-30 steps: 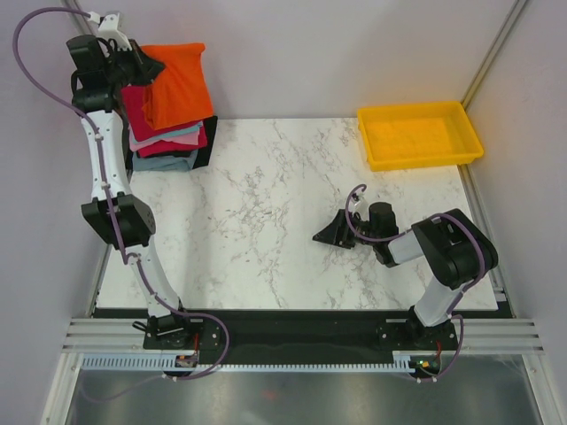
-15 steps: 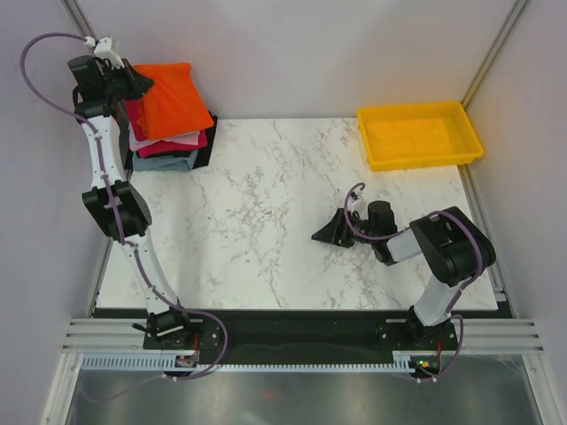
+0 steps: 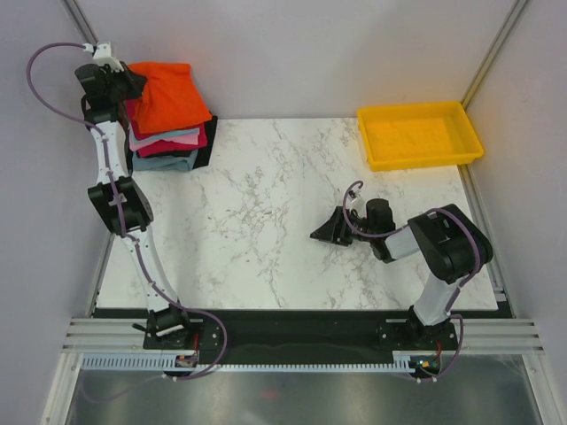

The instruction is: Fold and stack the t-shirts

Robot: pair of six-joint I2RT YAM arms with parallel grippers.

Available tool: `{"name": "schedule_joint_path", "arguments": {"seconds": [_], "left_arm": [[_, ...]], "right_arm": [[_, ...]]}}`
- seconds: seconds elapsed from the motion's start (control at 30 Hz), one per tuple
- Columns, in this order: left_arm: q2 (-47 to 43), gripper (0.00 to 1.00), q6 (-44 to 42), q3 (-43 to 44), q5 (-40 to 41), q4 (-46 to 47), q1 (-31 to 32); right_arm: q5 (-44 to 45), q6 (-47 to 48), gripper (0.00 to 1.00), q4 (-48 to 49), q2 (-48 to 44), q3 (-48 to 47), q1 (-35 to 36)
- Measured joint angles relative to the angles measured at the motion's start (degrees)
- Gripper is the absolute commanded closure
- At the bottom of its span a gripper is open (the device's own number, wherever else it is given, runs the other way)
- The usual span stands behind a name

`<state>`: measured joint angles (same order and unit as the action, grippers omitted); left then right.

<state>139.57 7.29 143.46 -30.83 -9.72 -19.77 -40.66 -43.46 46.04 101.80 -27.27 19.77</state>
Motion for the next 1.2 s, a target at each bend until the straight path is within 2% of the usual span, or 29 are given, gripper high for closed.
{"name": "schedule_joint_path", "arguments": {"seconds": [0.03, 0.23, 0.33, 0.43, 0.47, 0.63, 0.77, 0.87, 1.1, 1.2], "left_arm": [[0.70, 0.96, 0.15, 0.42, 0.76, 0.85, -0.04], [3.69, 0.78, 0.35, 0.61, 3.80, 3.98, -0.55], [4.31, 0.42, -0.46, 0.59, 5.09, 4.42, -0.81], [4.31, 0.23, -1.27, 0.59, 6.88, 4.79, -1.03], [4.31, 0.20, -1.55, 0.59, 7.74, 5.18, -1.16], [3.72, 0.17, -1.55, -0.66, 15.06, 4.85, -1.90], [0.87, 0.28, -1.40, -4.66, 22.49, 2.58, -2.75], [-3.15, 0.31, -1.38, -9.31, 25.81, 1.33, -3.02], [-12.55, 0.31, -1.36, -14.27, 27.78, 0.90, -0.83], [-14.53, 0.32, -0.42, -14.23, 25.20, 2.19, 1.09]], "right_arm": [[-0.09, -0.07, 0.35, 0.00, 0.17, -0.15, 0.00], [-0.52, -0.26, 0.35, -0.37, 1.03, -1.22, 0.00], [-0.74, -0.31, 0.35, -0.52, 1.40, -1.70, 0.00], [-0.90, -0.33, 0.35, -0.59, 1.57, -1.92, 0.00], [-0.94, -0.37, 0.35, -0.57, 1.66, -1.95, 0.00], [-1.07, -0.46, 0.35, -0.55, 1.81, -2.10, 0.00], [-1.07, -0.48, 0.35, -0.48, 1.81, -2.10, 0.00], [-1.07, -0.48, 0.34, -0.42, 1.81, -2.08, 0.00], [-1.07, -0.50, 0.35, -0.15, 1.81, -1.97, 0.00], [-1.03, -0.50, 0.34, 0.22, 1.81, -1.77, 0.00]]}}
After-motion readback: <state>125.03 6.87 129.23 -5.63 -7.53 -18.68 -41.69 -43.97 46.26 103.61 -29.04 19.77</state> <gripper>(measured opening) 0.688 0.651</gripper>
